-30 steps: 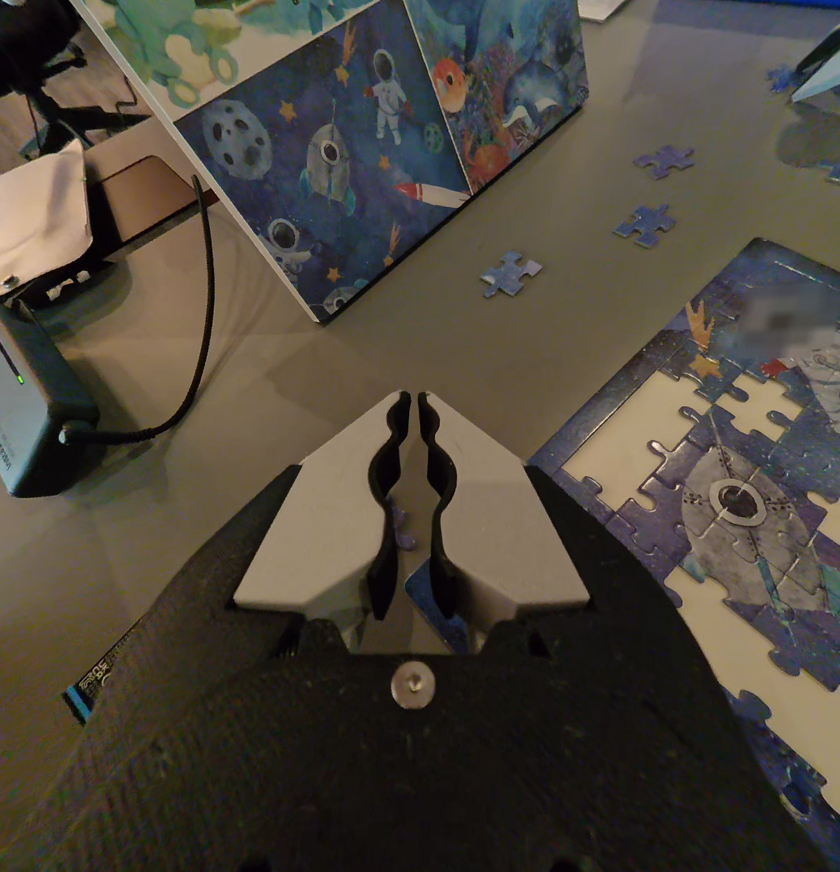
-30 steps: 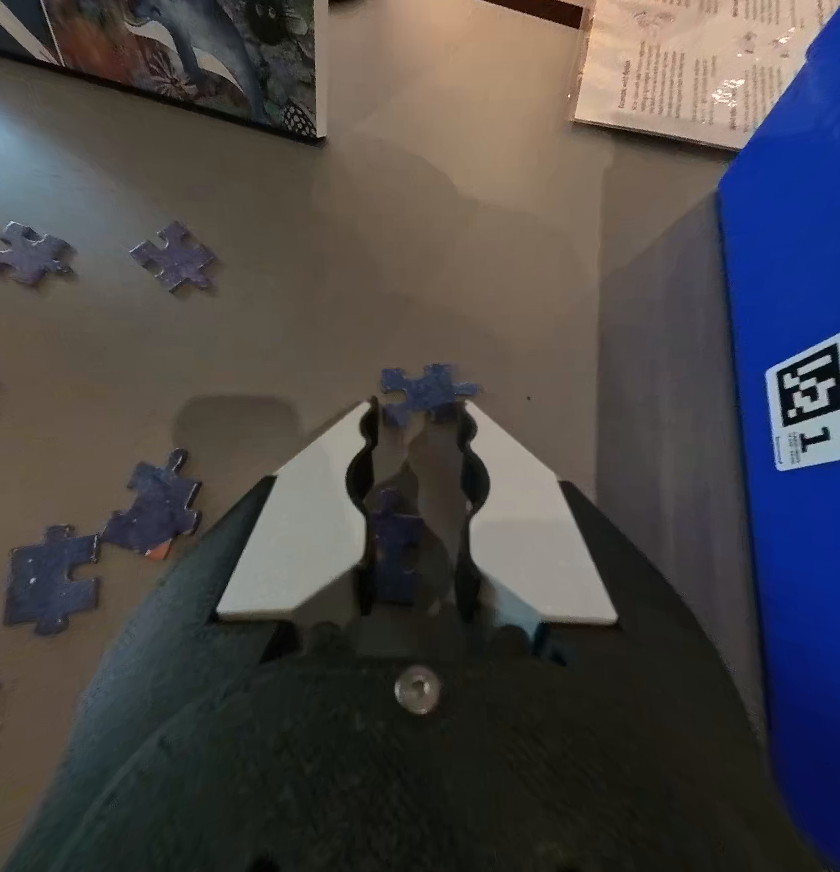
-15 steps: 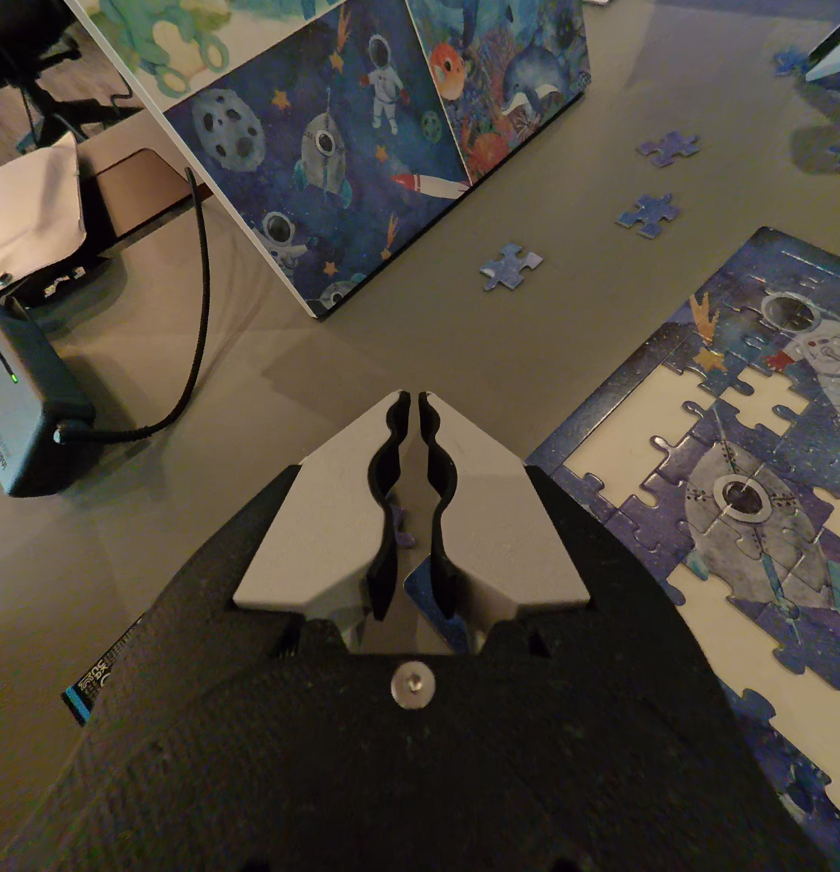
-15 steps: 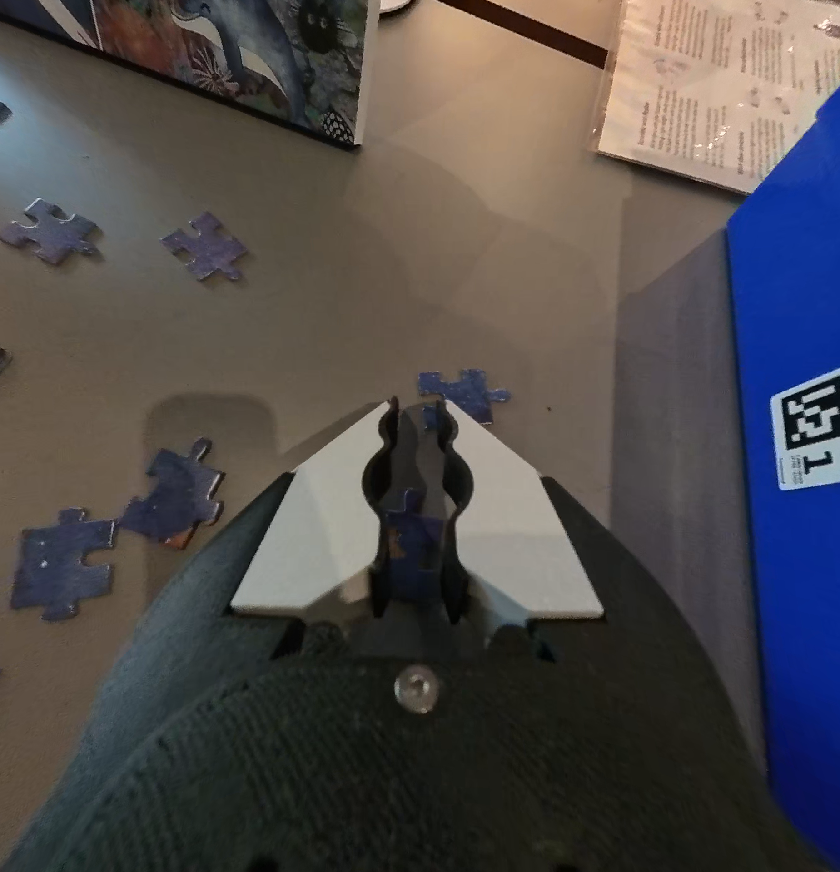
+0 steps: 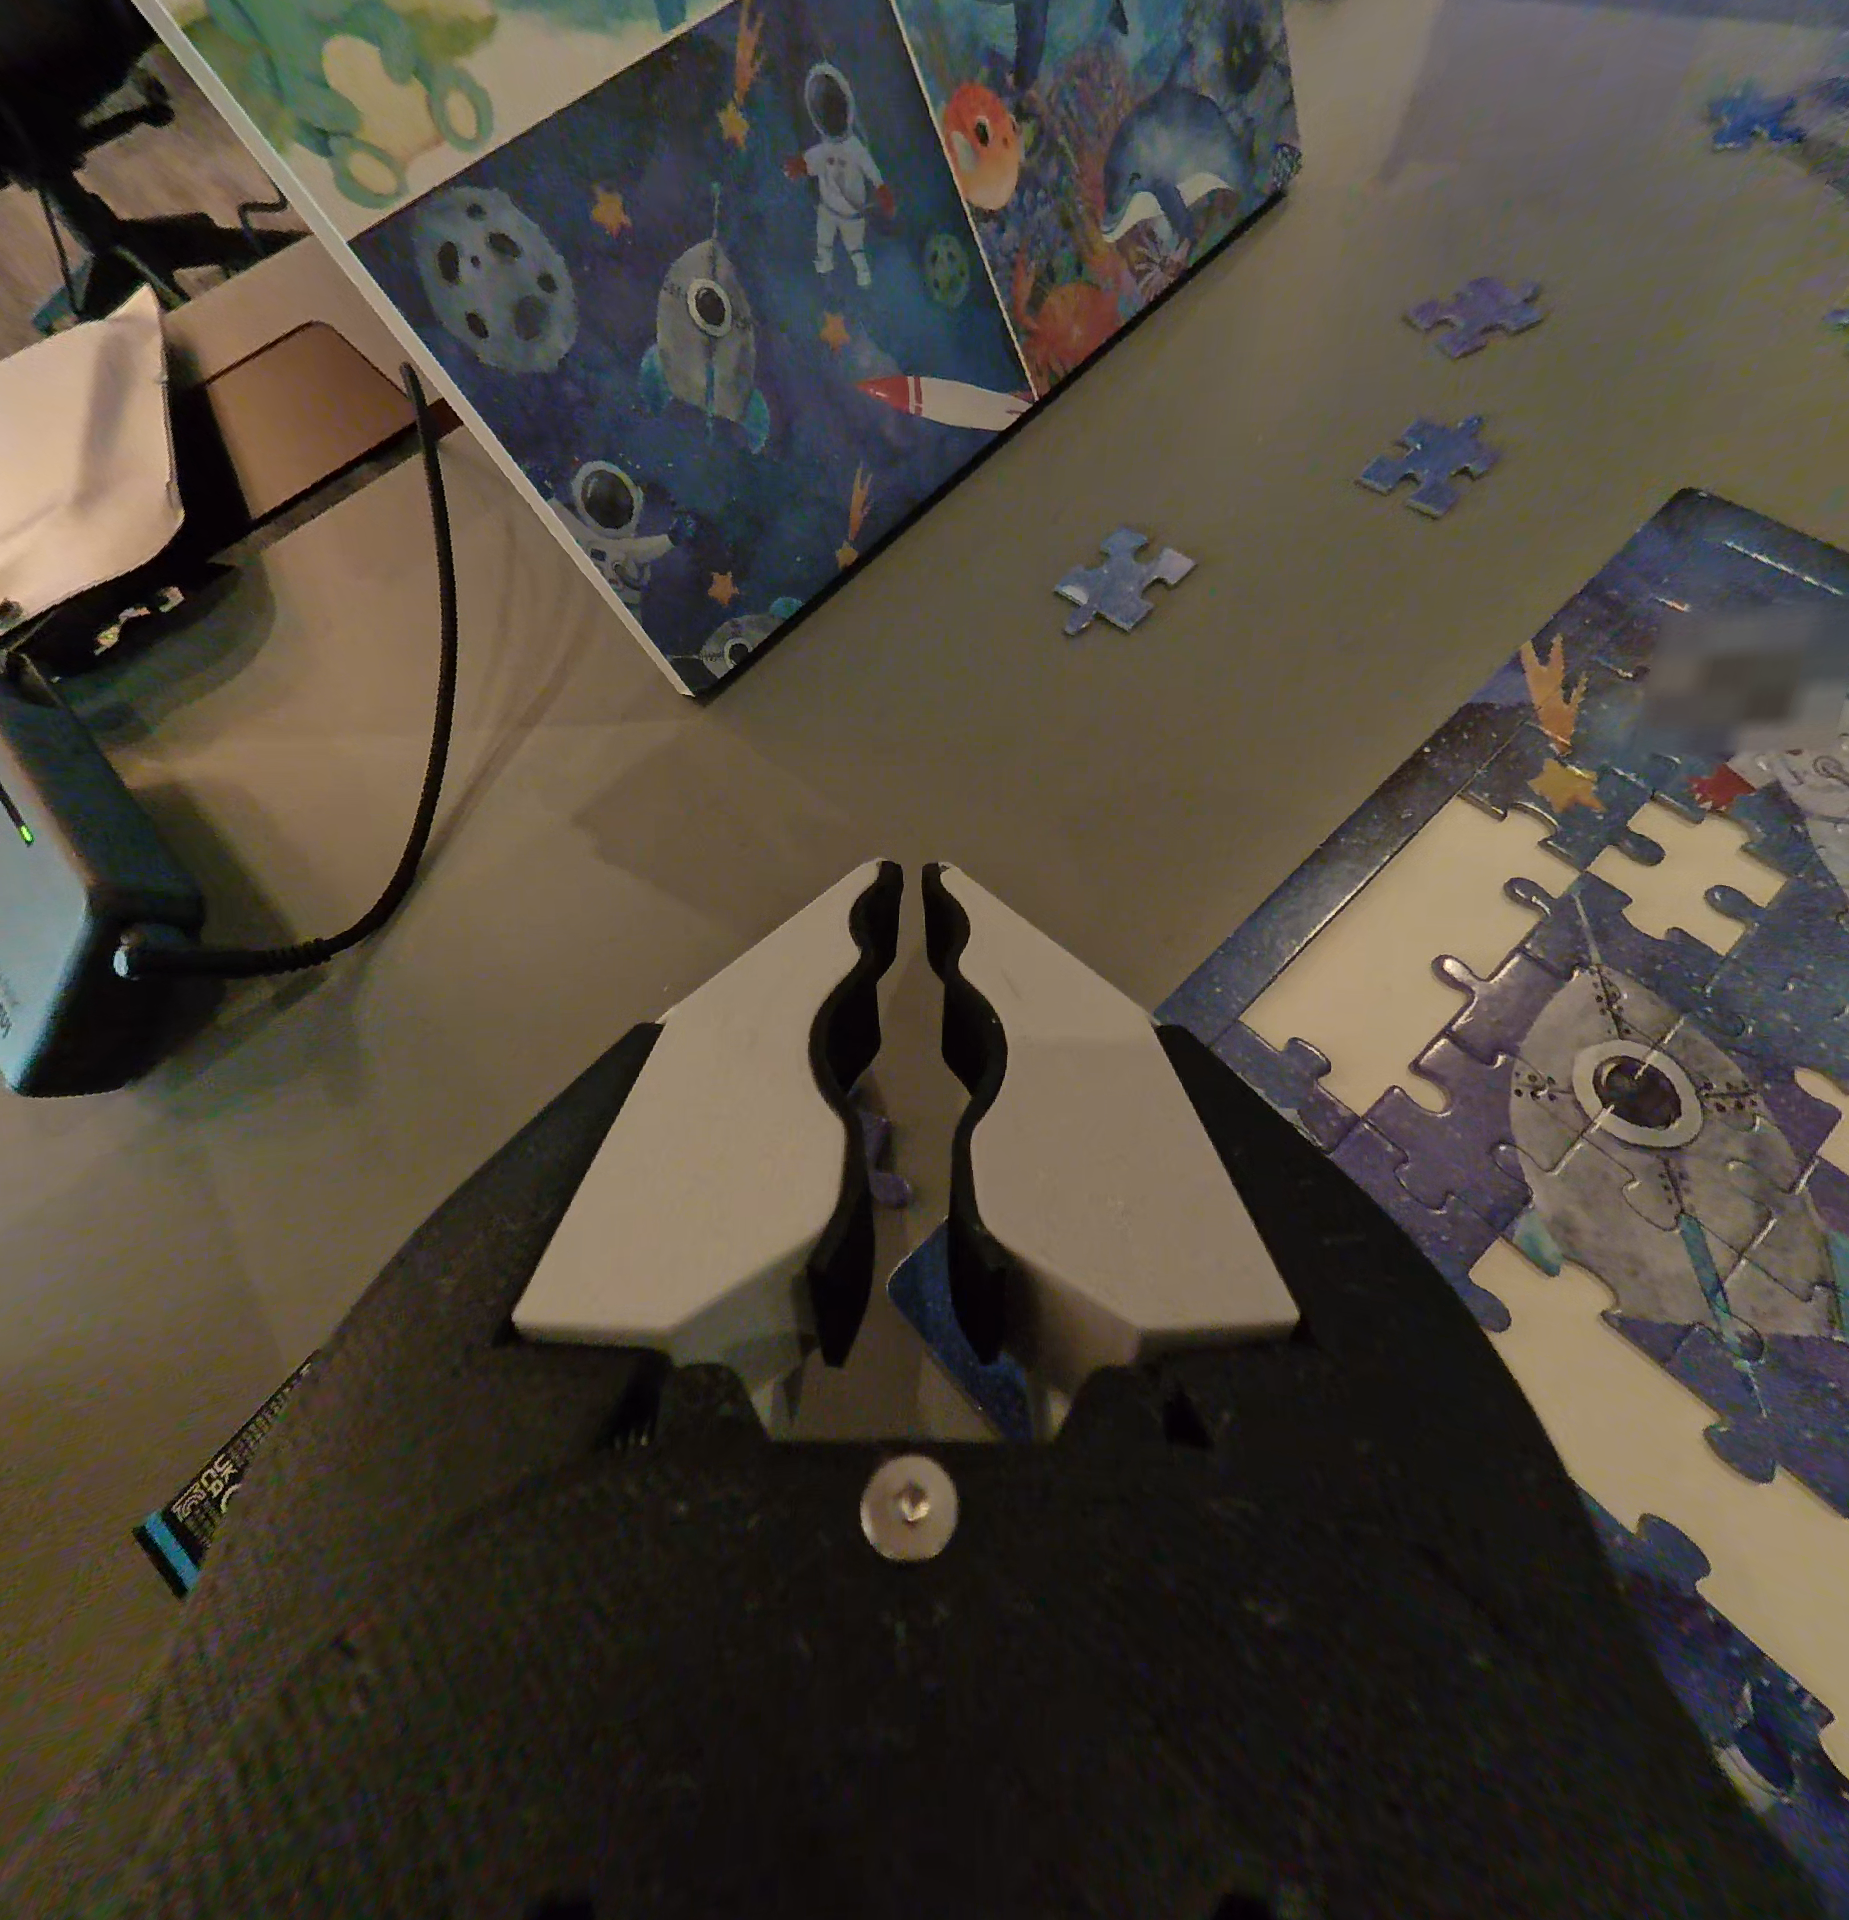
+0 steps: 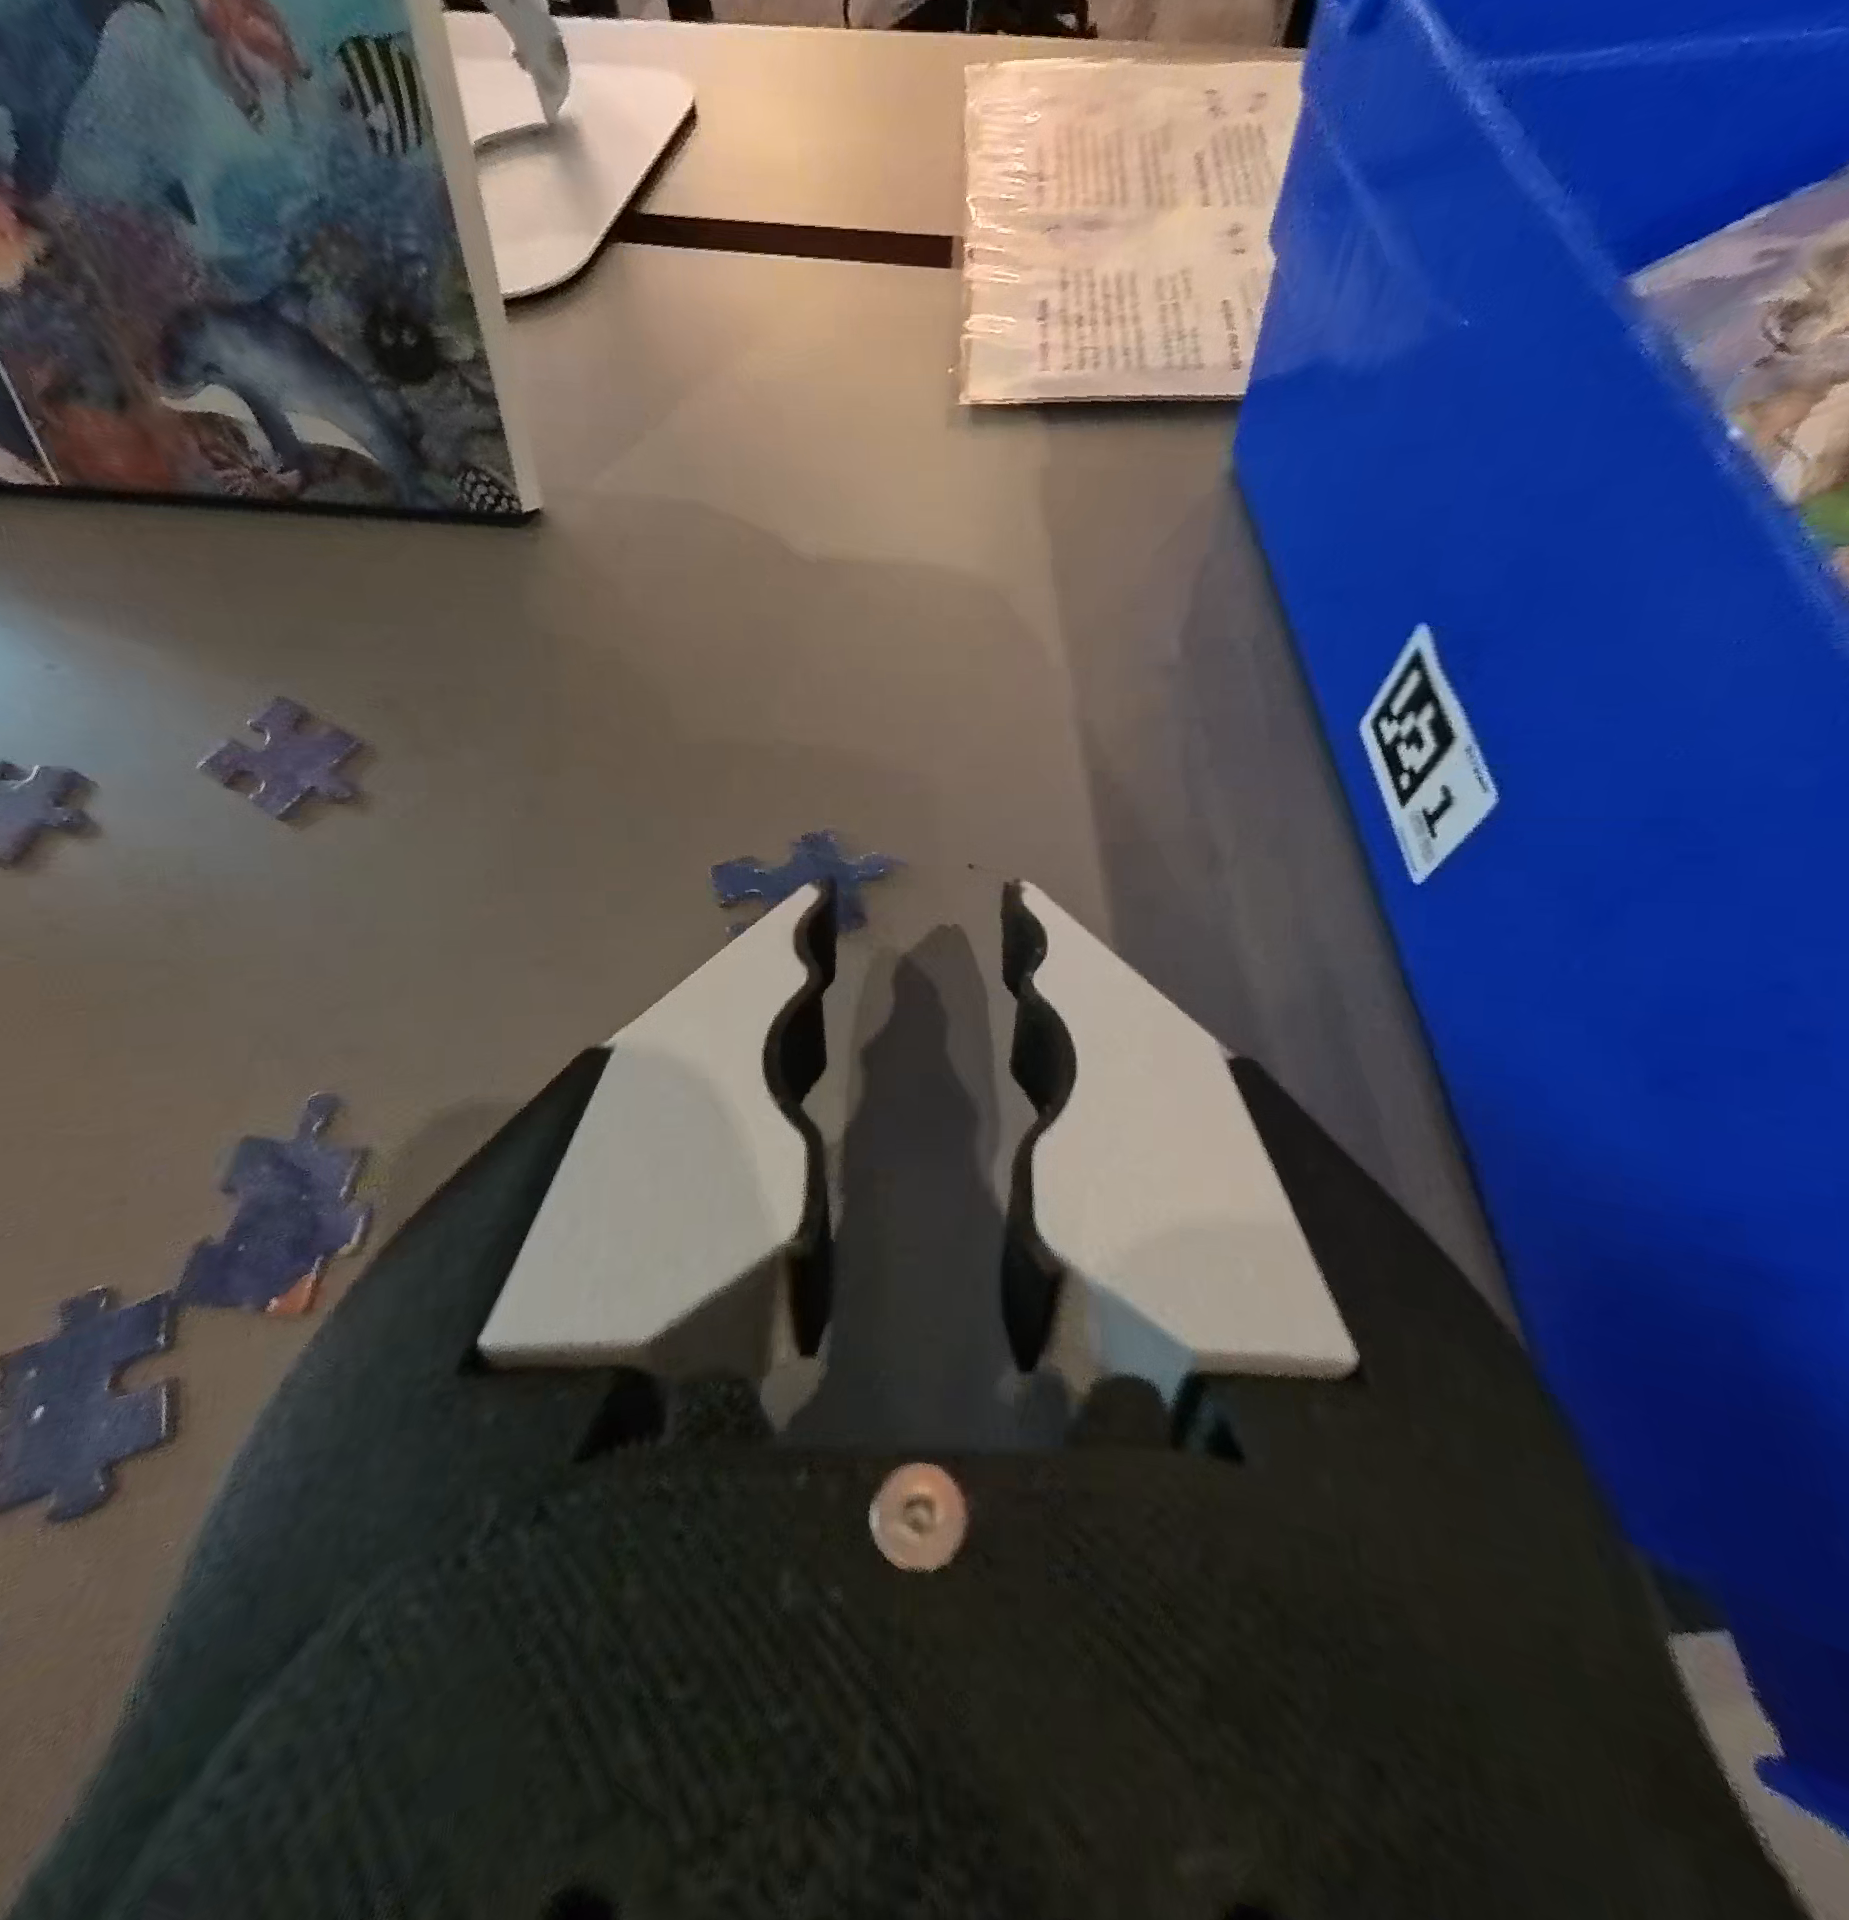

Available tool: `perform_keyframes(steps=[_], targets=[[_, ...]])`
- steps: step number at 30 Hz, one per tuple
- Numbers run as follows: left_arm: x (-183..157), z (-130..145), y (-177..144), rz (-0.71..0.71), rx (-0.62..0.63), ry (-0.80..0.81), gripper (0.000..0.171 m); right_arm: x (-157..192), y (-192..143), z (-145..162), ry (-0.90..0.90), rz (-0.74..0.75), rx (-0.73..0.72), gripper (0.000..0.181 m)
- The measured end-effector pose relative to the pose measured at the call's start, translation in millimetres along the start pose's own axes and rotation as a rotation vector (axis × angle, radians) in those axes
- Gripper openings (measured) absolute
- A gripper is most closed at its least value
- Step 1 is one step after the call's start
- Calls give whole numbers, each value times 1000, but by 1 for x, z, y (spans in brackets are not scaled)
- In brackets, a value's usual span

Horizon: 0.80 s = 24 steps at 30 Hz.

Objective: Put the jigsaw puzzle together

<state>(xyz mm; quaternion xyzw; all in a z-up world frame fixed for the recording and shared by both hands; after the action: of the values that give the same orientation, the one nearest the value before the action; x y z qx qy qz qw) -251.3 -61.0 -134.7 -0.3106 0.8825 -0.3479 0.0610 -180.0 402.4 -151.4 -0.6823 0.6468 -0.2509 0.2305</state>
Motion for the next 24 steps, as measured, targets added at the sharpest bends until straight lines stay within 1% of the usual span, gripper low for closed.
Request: perform_keyframes(steps=[4, 8, 10, 15, 19, 21, 24], targets=[[0, 0, 0, -1, 2, 0, 2, -1, 3, 2, 4, 3, 25, 32], [0, 0, 0, -1, 2, 1, 2, 3, 13, 5, -30, -40, 98, 51], [0, 0, 0, -1, 0, 3, 2, 7, 17, 5, -76, -72, 123, 55], [-1, 0, 1, -1, 4, 5, 2, 13, 25, 4, -173, -112, 154, 46], [0, 1, 2, -5, 11, 6, 2, 12, 27, 2, -164, -101, 152, 39], [0, 2, 2, -6, 14, 4, 2, 15, 28, 1, -159, -100, 152, 30], [0, 2, 3, -7, 20, 7, 2, 18, 28, 1, -162, -96, 151, 29]])
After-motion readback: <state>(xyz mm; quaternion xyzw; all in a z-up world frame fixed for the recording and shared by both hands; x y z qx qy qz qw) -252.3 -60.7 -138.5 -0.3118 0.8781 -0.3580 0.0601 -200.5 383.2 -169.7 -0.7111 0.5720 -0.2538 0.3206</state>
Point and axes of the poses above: each gripper's, where its closed fingertips meet, y out along the fingers, z out of its underside, x = y × z across the jaws, the point moved 5 cm from there along -y, back along the fingers, and after that the axes turned 7 degrees about x, right-handed, at the moved point
